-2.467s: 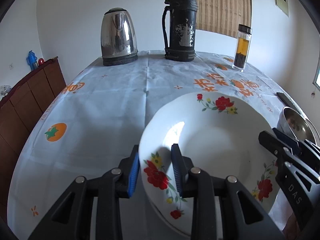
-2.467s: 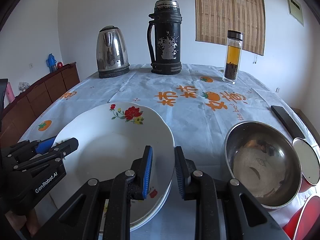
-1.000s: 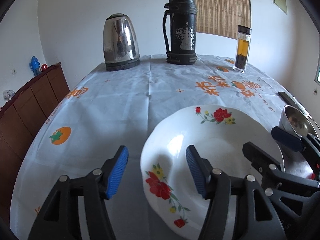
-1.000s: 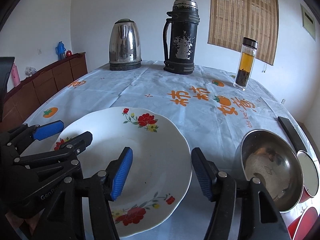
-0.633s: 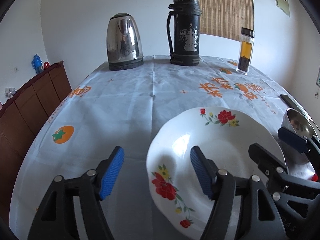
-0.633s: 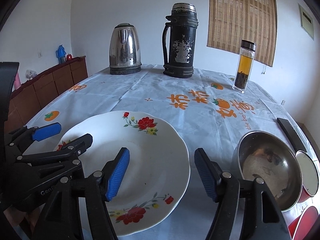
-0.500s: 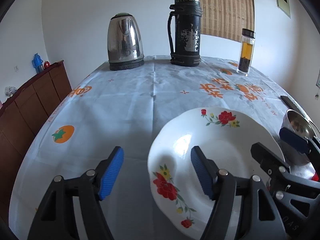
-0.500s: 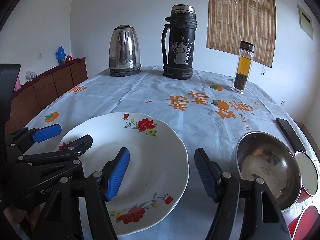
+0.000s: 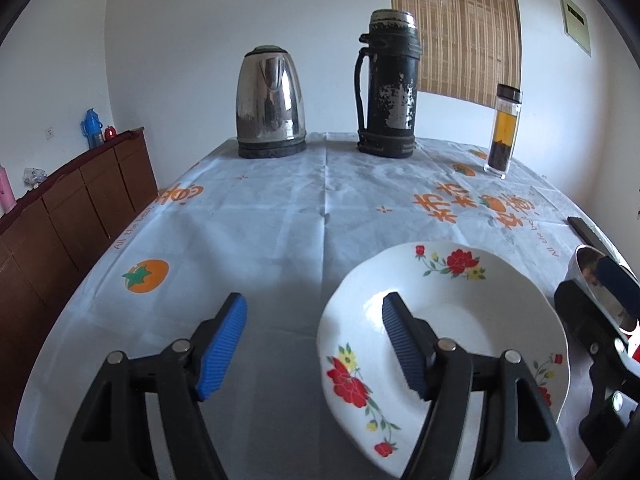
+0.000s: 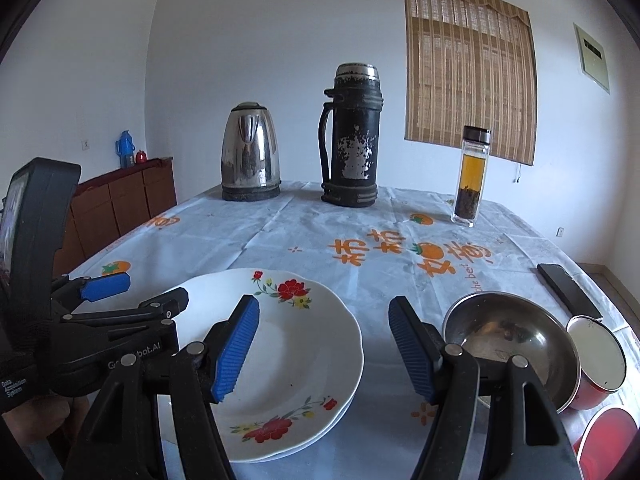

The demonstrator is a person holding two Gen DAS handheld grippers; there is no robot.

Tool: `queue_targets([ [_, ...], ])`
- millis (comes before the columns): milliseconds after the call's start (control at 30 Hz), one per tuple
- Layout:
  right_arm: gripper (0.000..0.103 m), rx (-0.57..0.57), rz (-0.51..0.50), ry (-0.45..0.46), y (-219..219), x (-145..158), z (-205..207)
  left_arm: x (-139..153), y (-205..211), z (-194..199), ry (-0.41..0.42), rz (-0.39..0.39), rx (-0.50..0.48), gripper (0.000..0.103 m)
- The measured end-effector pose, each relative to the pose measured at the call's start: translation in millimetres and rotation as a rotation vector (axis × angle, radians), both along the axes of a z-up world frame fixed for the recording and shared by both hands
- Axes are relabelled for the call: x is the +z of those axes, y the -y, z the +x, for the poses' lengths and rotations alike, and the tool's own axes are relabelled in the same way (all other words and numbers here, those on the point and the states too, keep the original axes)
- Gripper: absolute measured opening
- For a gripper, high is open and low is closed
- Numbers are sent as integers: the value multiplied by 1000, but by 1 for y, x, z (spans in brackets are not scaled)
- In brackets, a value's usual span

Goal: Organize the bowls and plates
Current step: 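Move the right gripper over to the pink plastic bowl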

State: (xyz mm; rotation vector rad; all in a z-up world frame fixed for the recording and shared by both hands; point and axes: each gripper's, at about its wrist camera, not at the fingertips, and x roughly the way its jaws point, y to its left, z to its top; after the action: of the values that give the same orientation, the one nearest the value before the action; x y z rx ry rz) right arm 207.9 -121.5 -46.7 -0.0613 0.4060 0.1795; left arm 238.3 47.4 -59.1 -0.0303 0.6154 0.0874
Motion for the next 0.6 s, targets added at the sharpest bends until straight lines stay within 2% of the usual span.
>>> queue_targets([
  [33,69,-6,-5,19,2,1,-4,3,0,-3,13,-9,1,71],
  [100,62,-8,-2,30,6,3,-10,8,2,-6,27,-18,-6,71],
  [333,61,-12,60,27,43,20,-46,31,32,-21,62,-23,-87,71],
  [600,61,-46,28,53,89,45,-102,52,112,-37,81,-46,-306,71],
])
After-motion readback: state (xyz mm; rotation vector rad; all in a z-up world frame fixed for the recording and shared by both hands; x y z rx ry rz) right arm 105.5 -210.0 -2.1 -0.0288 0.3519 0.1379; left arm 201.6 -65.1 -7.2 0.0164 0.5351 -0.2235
